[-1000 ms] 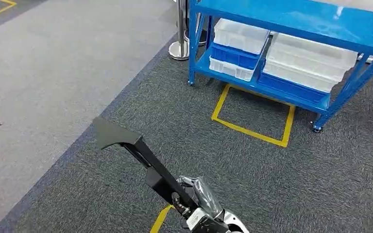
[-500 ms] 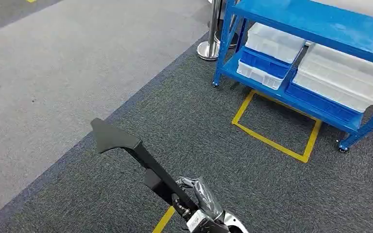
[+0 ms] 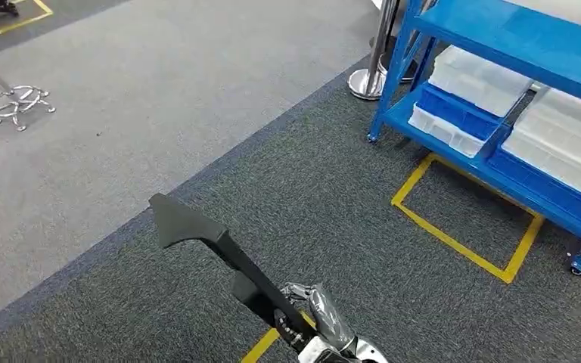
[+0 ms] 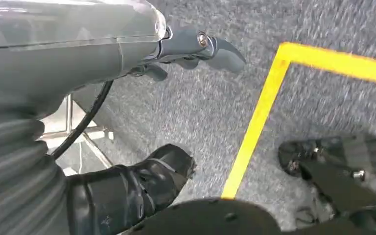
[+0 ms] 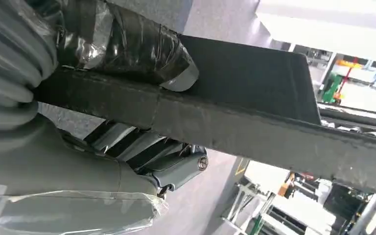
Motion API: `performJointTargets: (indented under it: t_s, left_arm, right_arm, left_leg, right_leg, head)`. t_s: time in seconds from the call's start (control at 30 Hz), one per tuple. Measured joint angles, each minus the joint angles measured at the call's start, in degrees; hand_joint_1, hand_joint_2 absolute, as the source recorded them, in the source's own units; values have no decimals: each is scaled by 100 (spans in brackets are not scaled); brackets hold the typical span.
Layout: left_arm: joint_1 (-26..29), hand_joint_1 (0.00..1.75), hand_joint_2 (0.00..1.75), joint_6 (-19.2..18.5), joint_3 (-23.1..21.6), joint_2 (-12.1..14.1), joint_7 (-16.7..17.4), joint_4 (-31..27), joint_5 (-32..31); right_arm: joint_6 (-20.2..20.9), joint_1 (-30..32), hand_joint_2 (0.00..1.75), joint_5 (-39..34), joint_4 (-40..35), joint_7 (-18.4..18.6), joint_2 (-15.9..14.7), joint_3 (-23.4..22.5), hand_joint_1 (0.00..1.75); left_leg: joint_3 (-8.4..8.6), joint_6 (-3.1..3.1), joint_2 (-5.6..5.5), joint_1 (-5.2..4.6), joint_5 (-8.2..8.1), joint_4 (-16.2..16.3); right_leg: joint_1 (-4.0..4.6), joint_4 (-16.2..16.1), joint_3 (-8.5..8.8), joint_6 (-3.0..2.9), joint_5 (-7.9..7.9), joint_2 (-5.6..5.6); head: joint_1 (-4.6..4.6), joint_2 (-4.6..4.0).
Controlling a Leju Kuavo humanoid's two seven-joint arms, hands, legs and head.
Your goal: Take the parts from the cabinet and place them on the table.
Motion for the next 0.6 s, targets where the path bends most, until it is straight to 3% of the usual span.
performJointTargets:
  t_s: [0.03, 0.07, 0.1, 0.17, 0.2, 0.23, 0.27, 0.3, 0.33, 0.37, 0.4, 0.5, 0.53, 0.57, 0.6]
  left_arm:
    - [-4, 0, 175, -15, -6, 6, 9, 0, -17]
    - [-28, 0, 175, -33, -22, 9, 22, 0, -35]
    - [-56, 0, 175, -55, -37, 9, 22, 0, -39]
    - [-98, 0, 175, -83, -59, 4, 24, 0, -52]
    - [-99, 0, 175, -83, -79, 4, 31, 0, -59]
    - [-97, 0, 175, -90, -89, 15, 43, 0, -72]
    - [-95, 0, 175, -92, -101, 26, 52, 0, -90]
    - [-100, 0, 175, -94, -118, 46, 55, 0, -96]
    - [-115, 0, 175, -94, -129, 50, 55, 0, -96]
    - [-145, 0, 175, -94, -133, 50, 55, 0, -98]
    - [-165, 0, 175, -94, -135, 52, 44, 0, -98]
    - [-147, 0, 175, -96, -138, 68, 22, 0, -98]
    - [-128, 0, 175, -98, -138, 68, 20, 0, -98]
    - [-133, 0, 175, -101, -138, 70, 13, 0, -98]
    - [-151, 0, 175, -105, -138, 70, 9, 0, -98]
  right_arm:
    - [-17, 1, 175, 18, -11, 0, 0, 0, 168]
    - [-61, 4, 175, 30, -28, 0, 0, 0, 168]
    - [-76, 9, 175, 42, -39, 0, 0, 0, 168]
    - [-81, 38, 175, 55, -41, 2, -11, -4, 168]
    - [-83, 50, 175, 59, -41, 9, -13, -4, 168]
    - [-94, 61, 175, 61, -41, 9, -13, -4, 168]
    - [-105, 61, 175, 66, -41, 9, -11, -4, 168]
    - [-127, 60, 175, 68, -48, 9, -11, -7, 168]
    - [-144, 60, 175, 72, -61, 11, -11, -7, 168]
    - [-155, 63, 175, 76, -79, 9, -11, -9, 168]
    - [-162, 63, 175, 79, -94, 11, -11, -15, 168]
    - [-162, 60, 175, 96, -114, 11, -7, -15, 168]
    - [-164, 56, 175, 105, -133, 13, -11, -20, 168]
    - [-164, 55, 175, 118, -146, 9, -11, -22, 168]
    - [-164, 56, 175, 118, -155, 9, -11, -22, 168]
  left_leg:
    - [-20, -19, 259, -11, -74, 107]
    - [-158, -46, 474, -18, -269, 385]
    - [-349, -74, 566, -3, -492, 792]
    - [-752, -118, 630, 16, -852, 1653]
    - [-827, -132, 642, 24, -851, 1824]
    - [-733, -141, 654, 34, -675, 1650]
    - [-522, -137, 669, 40, -459, 1294]
    - [-182, -116, 740, 42, -168, 660]
    - [83, -82, 958, 32, -6, 181]
    - [154, -61, 1117, -41, -111, -7]
    - [131, 7, 1030, -37, -80, 1]
    - [129, 117, 860, -50, -59, -56]
    - [187, 165, 808, -10, -18, -118]
    - [190, 195, 759, -8, -6, -136]
    - [174, 234, 719, -10, 3, -136]
  right_leg:
    - [4, -27, 20, -25, 14, -64]
    - [8, -30, 19, -71, 11, -137]
    - [20, -30, 17, -80, 5, -219]
    - [29, -28, 11, -92, -5, -396]
    - [30, -26, 11, -91, -7, -470]
    - [28, -26, 18, -89, -13, -533]
    - [24, -24, 28, -81, -21, -579]
    - [20, -21, 48, -59, -35, -639]
    - [35, -20, 69, -36, -50, -682]
    - [86, 1, 63, 2, -73, -731]
    - [86, -8, 63, 35, -67, -783]
    - [87, -57, 131, 134, -74, -935]
    - [44, -2, 152, 175, -142, -780]
    - [39, 218, 47, 183, -308, -530]
    - [25, 608, -150, 181, -527, -400]
  head:
    - [-2, 2]
    - [-33, 0]
    - [-33, 0]
    - [-31, 0]
    - [-31, 0]
    - [-33, 2]
    - [-31, 0]
    - [-33, 2]
    - [-33, 2]
    - [-33, 0]
    - [-18, 0]
    - [-26, 0]
    - [-22, 0]
    - [-20, 0]
    - [-15, 0]
